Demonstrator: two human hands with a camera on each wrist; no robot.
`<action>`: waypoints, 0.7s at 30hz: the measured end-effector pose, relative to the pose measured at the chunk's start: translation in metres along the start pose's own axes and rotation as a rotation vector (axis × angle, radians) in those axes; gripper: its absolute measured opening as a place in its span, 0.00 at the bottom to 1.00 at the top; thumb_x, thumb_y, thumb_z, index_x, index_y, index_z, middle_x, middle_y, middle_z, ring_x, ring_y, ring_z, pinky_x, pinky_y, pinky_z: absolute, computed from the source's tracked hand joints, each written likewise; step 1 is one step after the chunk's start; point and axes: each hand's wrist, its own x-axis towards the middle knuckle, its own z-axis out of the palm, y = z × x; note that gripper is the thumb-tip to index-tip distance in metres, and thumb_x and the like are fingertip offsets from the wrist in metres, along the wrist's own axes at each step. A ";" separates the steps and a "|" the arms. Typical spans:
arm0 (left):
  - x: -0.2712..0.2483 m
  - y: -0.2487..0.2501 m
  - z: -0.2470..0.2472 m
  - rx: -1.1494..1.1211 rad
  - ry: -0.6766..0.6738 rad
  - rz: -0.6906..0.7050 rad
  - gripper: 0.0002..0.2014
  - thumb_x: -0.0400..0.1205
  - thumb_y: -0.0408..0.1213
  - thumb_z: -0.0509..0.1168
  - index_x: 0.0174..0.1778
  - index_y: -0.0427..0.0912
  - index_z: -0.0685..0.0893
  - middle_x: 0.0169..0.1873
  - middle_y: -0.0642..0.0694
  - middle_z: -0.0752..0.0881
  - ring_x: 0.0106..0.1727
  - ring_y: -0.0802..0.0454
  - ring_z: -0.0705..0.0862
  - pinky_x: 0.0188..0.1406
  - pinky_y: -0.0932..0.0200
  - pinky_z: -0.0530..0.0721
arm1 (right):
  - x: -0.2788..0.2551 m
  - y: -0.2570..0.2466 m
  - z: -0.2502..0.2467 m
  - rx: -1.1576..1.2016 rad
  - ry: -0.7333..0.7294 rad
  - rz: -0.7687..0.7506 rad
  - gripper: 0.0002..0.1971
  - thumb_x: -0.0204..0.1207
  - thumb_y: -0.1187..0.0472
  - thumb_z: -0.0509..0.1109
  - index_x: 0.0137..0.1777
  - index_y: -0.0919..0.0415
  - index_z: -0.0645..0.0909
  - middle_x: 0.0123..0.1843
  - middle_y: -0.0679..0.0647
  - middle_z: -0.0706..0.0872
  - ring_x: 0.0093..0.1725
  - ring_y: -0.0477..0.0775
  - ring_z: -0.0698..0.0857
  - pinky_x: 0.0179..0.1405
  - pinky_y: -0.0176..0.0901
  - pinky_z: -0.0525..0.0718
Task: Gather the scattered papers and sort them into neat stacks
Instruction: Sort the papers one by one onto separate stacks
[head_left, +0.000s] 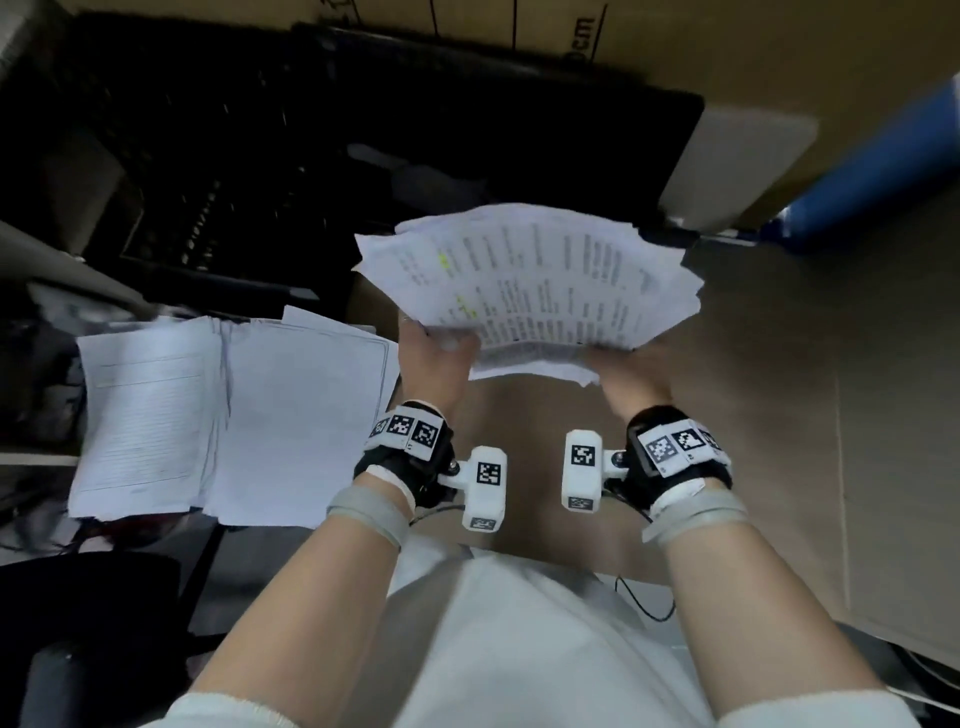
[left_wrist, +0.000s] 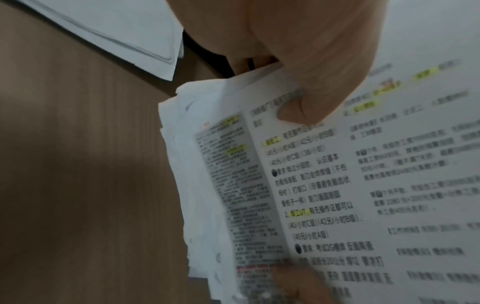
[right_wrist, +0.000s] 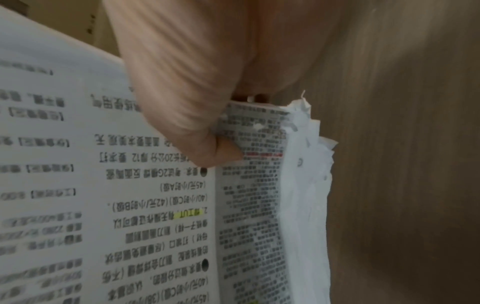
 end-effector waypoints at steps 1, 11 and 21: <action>-0.001 0.000 -0.002 0.026 0.012 0.012 0.27 0.72 0.29 0.73 0.67 0.40 0.76 0.59 0.44 0.87 0.61 0.50 0.86 0.65 0.46 0.86 | -0.001 0.002 -0.002 0.019 0.025 -0.023 0.06 0.71 0.69 0.78 0.45 0.64 0.85 0.36 0.53 0.88 0.32 0.38 0.85 0.37 0.30 0.84; 0.006 -0.032 -0.002 0.313 -0.088 -0.138 0.41 0.77 0.37 0.74 0.86 0.39 0.62 0.74 0.42 0.79 0.72 0.45 0.79 0.67 0.55 0.78 | -0.002 0.015 0.025 -0.153 -0.055 0.183 0.08 0.75 0.69 0.73 0.53 0.67 0.83 0.50 0.61 0.87 0.51 0.58 0.87 0.48 0.44 0.82; 0.024 -0.018 0.003 0.205 -0.061 -0.126 0.07 0.77 0.25 0.69 0.35 0.38 0.81 0.31 0.42 0.84 0.35 0.44 0.81 0.40 0.51 0.80 | 0.006 0.010 0.034 0.058 0.137 0.202 0.09 0.72 0.72 0.73 0.47 0.58 0.84 0.43 0.53 0.89 0.40 0.49 0.88 0.38 0.33 0.82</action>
